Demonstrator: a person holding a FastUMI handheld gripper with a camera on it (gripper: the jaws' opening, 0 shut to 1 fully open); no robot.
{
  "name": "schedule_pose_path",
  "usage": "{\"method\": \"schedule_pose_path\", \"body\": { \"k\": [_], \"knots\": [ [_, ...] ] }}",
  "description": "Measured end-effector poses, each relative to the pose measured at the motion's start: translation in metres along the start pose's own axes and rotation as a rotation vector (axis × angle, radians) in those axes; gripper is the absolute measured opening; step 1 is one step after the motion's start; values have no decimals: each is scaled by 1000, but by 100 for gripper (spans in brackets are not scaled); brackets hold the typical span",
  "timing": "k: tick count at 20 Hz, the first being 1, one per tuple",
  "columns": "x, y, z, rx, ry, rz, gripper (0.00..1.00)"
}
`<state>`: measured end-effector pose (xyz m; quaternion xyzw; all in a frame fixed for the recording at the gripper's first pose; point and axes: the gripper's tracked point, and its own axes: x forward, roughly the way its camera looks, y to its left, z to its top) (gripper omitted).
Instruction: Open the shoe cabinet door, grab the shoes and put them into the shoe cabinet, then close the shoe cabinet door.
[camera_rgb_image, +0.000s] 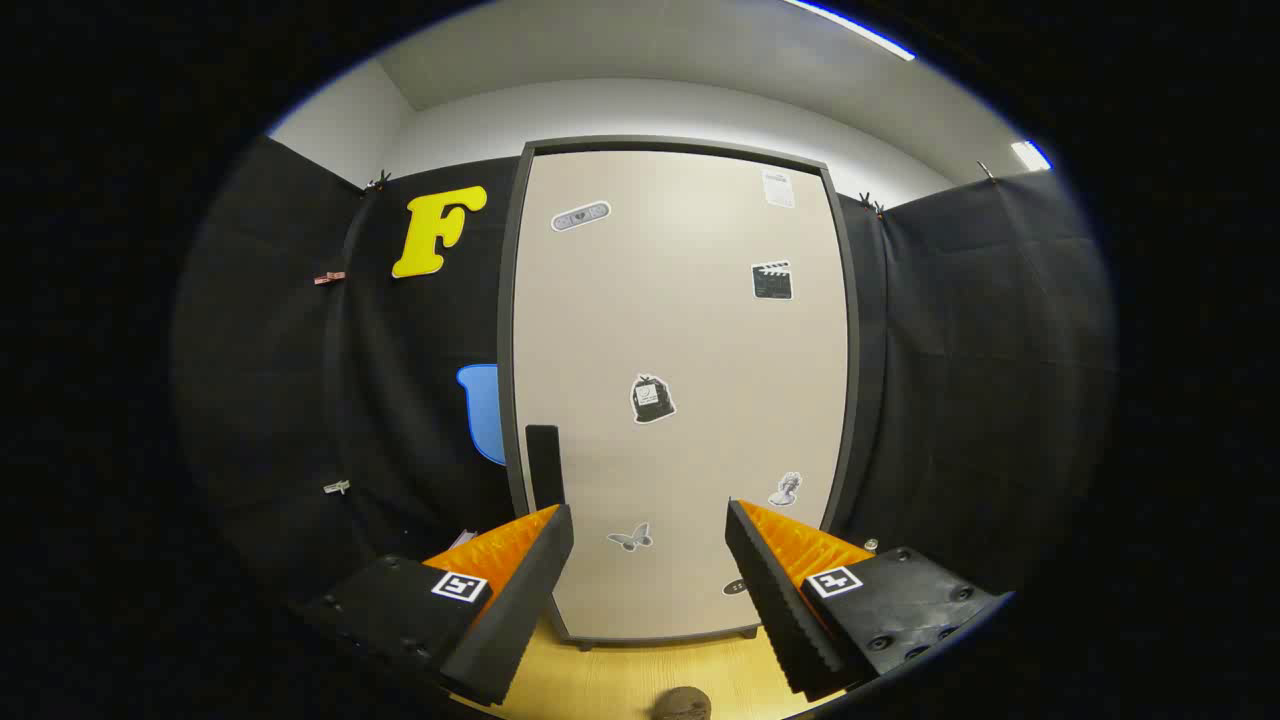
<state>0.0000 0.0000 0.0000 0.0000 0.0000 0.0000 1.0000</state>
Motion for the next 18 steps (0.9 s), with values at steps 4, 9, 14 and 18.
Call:
{"method": "schedule_pose_path", "body": {
  "k": [4, 9, 14, 18],
  "knots": [
    [0, -2, -1, 9, 4, 0, 99],
    [-1, -2, 1, 10, -6, 3, 99],
    [0, -2, -1, 12, -3, 3, 99],
    [5, 8, -5, 18, 5, 14, 99]
  ]
}}
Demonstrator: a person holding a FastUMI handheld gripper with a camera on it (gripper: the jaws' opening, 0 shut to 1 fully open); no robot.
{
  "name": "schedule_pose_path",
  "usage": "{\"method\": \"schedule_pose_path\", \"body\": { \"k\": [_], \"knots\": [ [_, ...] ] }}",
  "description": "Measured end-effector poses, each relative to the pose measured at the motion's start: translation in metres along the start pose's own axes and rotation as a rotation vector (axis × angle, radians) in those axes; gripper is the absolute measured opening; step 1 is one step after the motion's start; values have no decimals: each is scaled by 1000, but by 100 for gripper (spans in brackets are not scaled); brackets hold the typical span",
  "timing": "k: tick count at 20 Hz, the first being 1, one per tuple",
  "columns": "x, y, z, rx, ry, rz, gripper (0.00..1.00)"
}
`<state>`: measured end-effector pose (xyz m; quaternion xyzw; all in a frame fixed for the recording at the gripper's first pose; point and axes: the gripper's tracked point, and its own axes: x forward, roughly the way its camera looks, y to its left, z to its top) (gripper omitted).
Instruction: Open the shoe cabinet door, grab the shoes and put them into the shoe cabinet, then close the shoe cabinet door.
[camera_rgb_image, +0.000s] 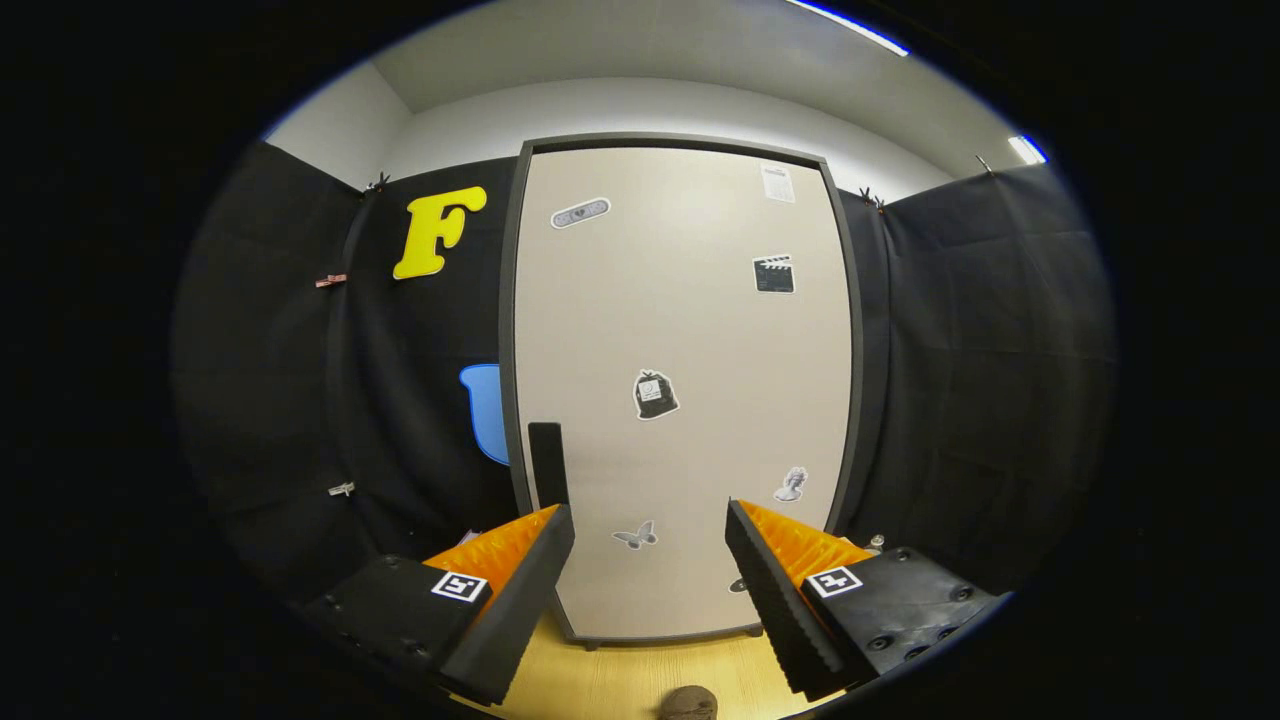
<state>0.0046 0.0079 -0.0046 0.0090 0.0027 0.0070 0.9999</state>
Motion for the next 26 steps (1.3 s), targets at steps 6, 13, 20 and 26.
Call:
{"method": "schedule_pose_path", "body": {
  "k": [6, 13, 20, 26],
  "knots": [
    [26, 42, -19, 8, 50, 56, 99],
    [75, 76, -32, 21, 60, 55, 100],
    [125, 77, -44, 20, 65, 2, 100],
    [144, 75, -50, 8, 71, -37, 88]
  ]
}}
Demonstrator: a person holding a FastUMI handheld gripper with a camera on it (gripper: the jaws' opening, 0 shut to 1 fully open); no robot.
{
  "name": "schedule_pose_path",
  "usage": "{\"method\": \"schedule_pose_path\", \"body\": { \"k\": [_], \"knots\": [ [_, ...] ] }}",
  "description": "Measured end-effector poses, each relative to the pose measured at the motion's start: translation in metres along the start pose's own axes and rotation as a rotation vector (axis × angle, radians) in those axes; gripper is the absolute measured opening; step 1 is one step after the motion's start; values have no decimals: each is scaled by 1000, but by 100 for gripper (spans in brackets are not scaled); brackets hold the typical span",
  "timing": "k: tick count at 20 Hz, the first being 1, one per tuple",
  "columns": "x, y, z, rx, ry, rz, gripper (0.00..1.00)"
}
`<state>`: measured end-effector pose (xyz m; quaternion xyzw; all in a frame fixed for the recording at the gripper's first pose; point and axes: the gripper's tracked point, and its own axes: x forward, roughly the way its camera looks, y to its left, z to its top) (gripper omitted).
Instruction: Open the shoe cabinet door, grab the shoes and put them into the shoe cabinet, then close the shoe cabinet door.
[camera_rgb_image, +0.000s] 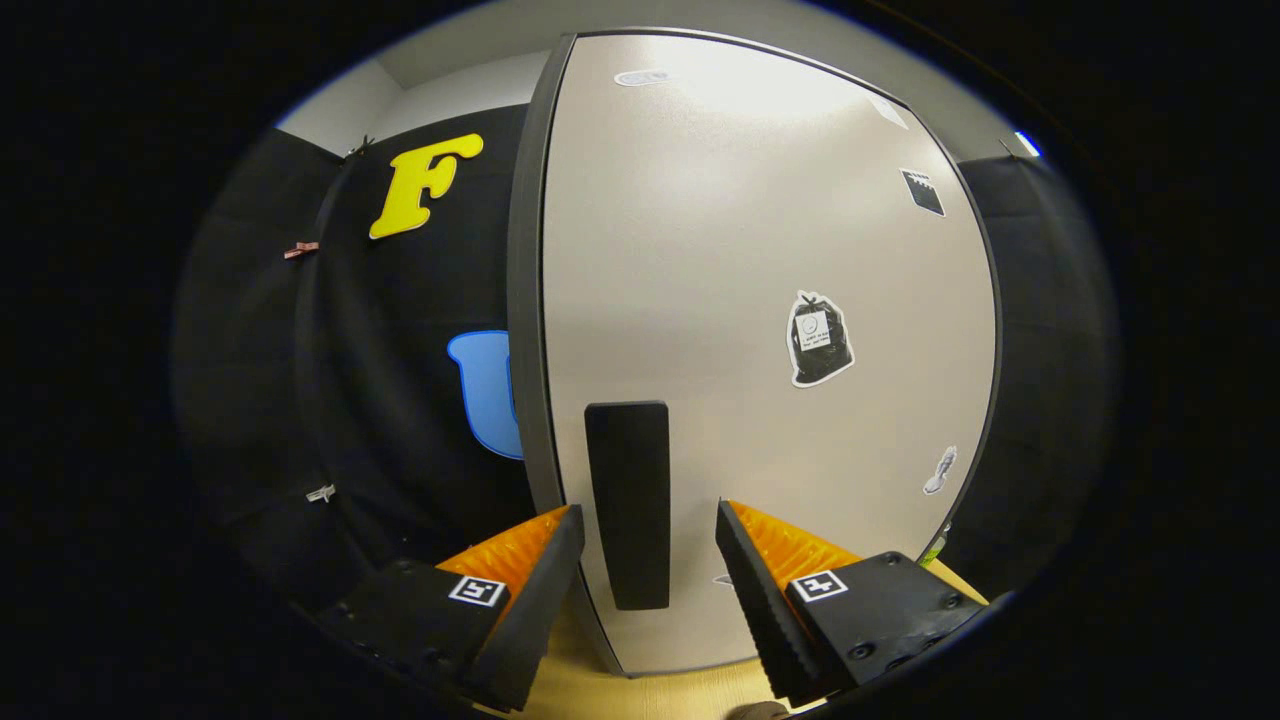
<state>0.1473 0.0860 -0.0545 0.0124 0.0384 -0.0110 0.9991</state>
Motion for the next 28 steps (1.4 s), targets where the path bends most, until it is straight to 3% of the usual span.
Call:
{"method": "schedule_pose_path", "body": {
  "k": [1, 2, 3, 9, 10, 11, 12, 13, 19, 21, 28],
  "knots": [
    [2, 0, -1, -1, 2, -7, 88],
    [2, -1, -1, -4, 2, -16, 81],
    [3, 0, -1, -6, 0, -20, 59],
    [7, 0, -3, -13, -2, -42, 59],
    [6, 7, -8, -3, 11, -6, 59],
    [3, 5, -3, -11, -4, -42, 46],
    [25, 8, -8, -9, 5, -23, 33],
    [7, 2, -3, -12, 1, -31, 32],
    [5, 3, -5, -20, -1, -16, 33],
    [2, 3, -5, -4, -9, -10, 23],
    [-23, 2, -4, -1, 11, 16, 22]
  ]
}}
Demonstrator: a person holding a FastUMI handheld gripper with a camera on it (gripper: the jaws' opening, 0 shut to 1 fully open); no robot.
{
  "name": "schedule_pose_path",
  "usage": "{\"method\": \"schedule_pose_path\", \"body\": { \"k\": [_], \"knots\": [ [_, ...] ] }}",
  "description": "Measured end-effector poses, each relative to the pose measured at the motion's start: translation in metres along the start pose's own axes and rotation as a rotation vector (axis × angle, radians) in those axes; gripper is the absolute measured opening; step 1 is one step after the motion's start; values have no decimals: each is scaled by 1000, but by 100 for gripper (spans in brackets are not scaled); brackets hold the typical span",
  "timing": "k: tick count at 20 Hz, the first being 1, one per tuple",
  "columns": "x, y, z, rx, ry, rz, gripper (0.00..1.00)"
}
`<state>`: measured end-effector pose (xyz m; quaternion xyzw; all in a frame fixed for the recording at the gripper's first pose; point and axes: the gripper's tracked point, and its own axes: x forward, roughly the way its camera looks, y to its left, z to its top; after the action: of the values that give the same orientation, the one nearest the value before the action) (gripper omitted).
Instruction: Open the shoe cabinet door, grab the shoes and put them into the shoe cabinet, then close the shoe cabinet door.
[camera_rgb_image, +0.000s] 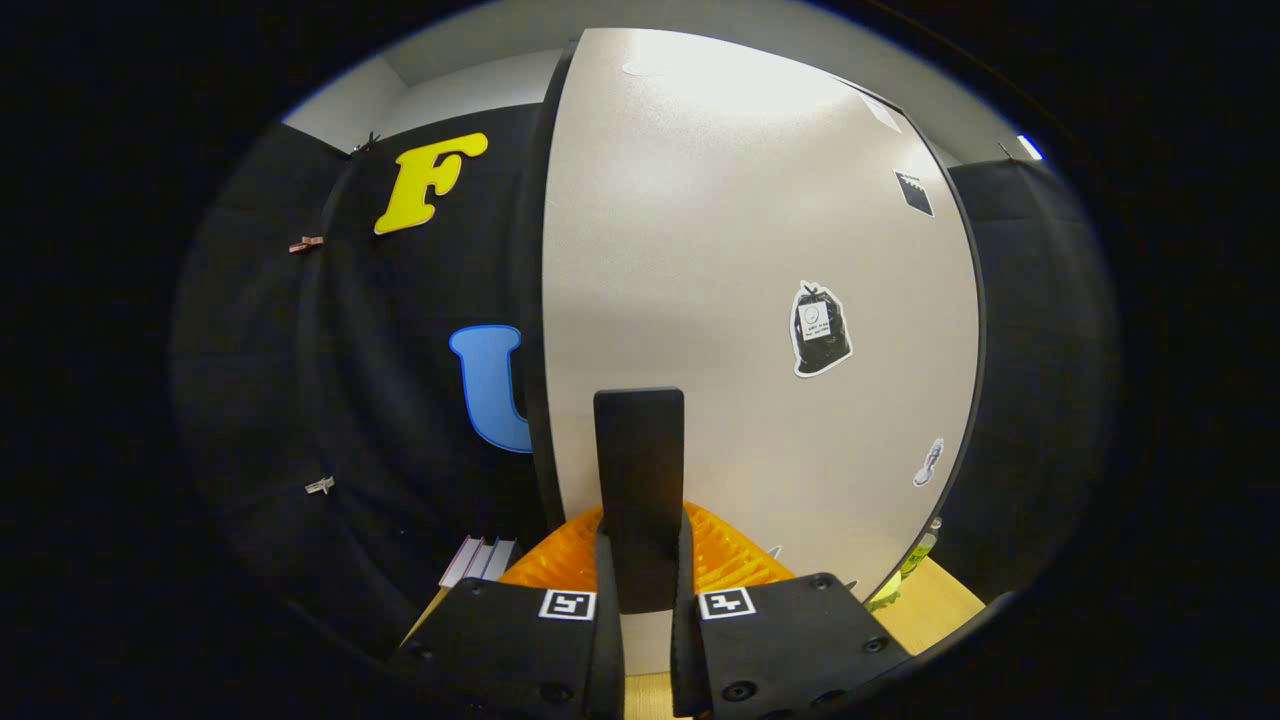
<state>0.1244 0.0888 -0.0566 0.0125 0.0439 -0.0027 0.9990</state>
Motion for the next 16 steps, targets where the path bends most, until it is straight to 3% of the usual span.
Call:
{"method": "schedule_pose_path", "body": {
  "k": [16],
  "knots": [
    [-132, -76, -10, 12, 35, 199, 22]
  ]
}}
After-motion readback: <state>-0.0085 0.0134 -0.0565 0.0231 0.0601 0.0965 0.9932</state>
